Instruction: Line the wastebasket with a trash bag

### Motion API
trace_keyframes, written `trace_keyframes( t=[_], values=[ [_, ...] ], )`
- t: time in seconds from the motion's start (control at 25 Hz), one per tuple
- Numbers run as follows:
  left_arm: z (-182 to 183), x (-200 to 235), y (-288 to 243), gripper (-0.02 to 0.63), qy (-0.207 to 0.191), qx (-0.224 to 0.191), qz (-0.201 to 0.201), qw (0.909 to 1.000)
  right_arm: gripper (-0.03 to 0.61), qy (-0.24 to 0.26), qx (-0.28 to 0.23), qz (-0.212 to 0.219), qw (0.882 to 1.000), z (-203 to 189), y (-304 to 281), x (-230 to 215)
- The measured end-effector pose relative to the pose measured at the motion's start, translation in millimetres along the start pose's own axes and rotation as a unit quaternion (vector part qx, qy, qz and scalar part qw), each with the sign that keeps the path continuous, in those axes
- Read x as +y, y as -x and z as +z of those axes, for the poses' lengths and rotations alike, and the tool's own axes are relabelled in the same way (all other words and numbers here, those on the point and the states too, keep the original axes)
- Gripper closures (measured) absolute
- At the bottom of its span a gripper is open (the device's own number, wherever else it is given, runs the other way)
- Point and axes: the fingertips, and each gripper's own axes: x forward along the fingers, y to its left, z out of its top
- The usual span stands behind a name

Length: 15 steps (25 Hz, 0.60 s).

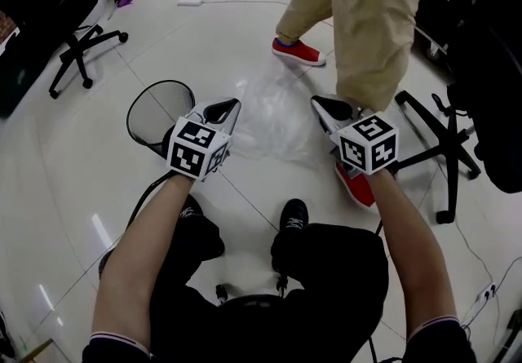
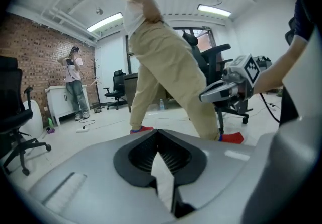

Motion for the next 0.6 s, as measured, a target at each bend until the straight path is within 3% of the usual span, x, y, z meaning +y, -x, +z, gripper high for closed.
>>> trace_keyframes(
  t=[0.32,0.6],
  values=[
    [-59,13,-39,0.601,0.021,0.038,0.012,0.999,0.575,-0.046,0.029,-0.003,0.999,-68,-47,-17],
    [-112,21,-59,0.601,0.047,0.08,-0.001,0.9957,0.56,-0.07,0.089,-0.006,0.994,-133,-75,-22]
  ],
)
